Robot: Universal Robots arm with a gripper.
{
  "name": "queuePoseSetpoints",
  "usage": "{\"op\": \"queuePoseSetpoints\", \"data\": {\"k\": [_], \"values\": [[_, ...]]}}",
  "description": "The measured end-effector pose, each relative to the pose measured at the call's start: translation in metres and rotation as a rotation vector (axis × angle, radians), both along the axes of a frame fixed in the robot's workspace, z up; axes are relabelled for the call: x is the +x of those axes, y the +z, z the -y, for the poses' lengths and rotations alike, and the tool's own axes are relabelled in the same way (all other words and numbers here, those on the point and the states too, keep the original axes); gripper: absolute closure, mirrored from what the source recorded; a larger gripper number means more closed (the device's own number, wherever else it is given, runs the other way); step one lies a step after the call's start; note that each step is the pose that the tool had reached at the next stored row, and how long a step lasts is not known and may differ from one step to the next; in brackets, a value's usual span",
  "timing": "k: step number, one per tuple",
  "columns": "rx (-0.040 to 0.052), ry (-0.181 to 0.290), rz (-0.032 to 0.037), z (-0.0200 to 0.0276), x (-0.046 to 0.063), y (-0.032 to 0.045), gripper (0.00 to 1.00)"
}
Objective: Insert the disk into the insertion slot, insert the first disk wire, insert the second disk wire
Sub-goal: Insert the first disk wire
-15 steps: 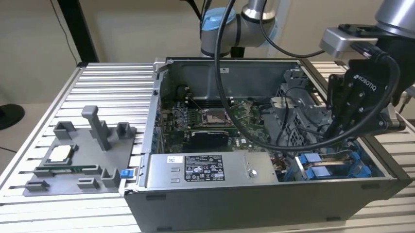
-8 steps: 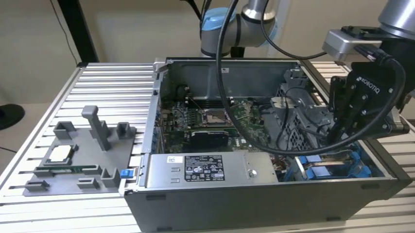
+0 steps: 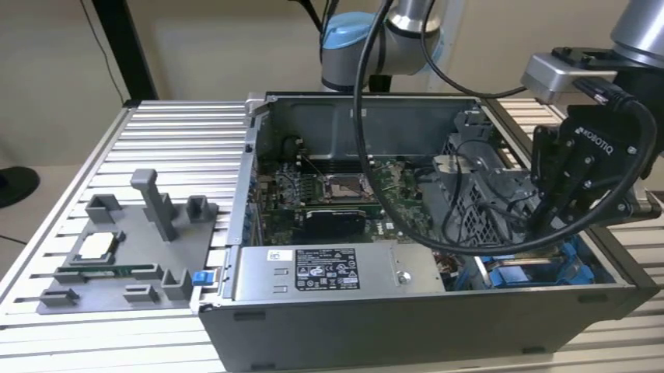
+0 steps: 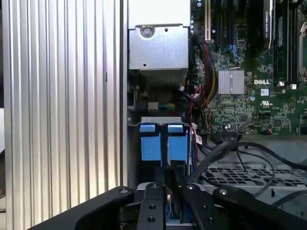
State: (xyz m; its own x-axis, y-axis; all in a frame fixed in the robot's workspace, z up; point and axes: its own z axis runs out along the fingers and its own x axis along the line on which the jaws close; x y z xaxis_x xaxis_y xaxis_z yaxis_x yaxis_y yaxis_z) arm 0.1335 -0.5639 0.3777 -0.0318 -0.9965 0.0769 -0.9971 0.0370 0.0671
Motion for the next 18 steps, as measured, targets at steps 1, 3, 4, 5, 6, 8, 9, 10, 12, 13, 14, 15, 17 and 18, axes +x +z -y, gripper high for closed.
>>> {"op": "queuePoseSetpoints", "data": {"k": [1, 3, 4, 5, 6, 8, 9, 10, 12, 13, 14, 15, 17, 18], "values": [[0.0, 0.0, 0.0009, 0.0, 0.001, -0.0004, 1.0], [0.0, 0.0, 0.0022, 0.0001, 0.004, -0.0013, 1.0], [-0.0002, 0.0, 0.0025, 0.0002, 0.006, -0.0017, 1.0], [-0.0001, 0.0, 0.0028, 0.0002, 0.007, -0.0022, 1.0], [-0.0001, 0.0, 0.0031, 0.0003, 0.009, -0.0027, 1.0], [0.0, 0.0, 0.0035, 0.0004, 0.012, -0.0035, 1.0], [0.0, 0.0, 0.0035, 0.0004, 0.013, -0.0039, 1.0], [-0.0001, 0.0, 0.0035, 0.0005, 0.014, -0.0041, 1.0], [-0.0001, 0.0, 0.0035, 0.0007, 0.017, -0.0045, 1.0], [0.0, 0.0, 0.0035, 0.0008, 0.017, -0.0047, 1.0], [-0.0001, 0.0, 0.0035, 0.0009, 0.018, -0.0047, 1.0], [-0.0001, 0.0, 0.0035, 0.0008, 0.019, -0.0047, 1.0], [-0.0001, 0.0, 0.0035, 0.0008, 0.019, -0.0047, 1.0], [-0.0001, 0.0, 0.0035, 0.0009, 0.019, -0.0047, 1.0]]}}
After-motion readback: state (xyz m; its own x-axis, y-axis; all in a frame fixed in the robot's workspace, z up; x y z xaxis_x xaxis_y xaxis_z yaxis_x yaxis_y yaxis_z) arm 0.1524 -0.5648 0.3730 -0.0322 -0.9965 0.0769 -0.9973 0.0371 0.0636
